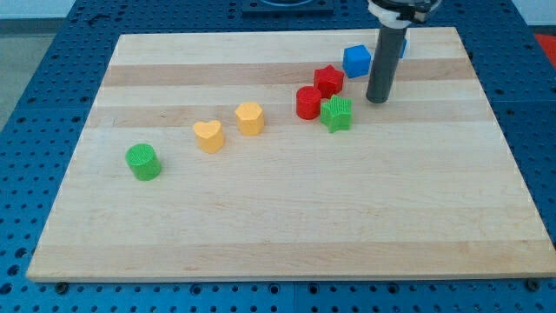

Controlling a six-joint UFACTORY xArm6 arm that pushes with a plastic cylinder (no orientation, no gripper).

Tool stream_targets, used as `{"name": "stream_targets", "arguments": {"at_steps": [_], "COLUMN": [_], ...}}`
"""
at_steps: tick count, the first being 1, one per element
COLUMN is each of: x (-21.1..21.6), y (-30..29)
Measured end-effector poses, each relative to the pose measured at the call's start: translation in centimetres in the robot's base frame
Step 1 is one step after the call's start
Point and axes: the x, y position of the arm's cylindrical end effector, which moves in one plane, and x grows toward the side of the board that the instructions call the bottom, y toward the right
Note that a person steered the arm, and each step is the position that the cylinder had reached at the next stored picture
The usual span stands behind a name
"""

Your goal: Point at the red star

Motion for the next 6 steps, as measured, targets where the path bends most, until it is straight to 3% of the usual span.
{"name": "stream_targets", "arguments": {"at_steps": [2,3,4,6], "x": [5.9,6.7,4.8,-1.1], "y": [-2.5,-1.8,0.1,-1.4]}}
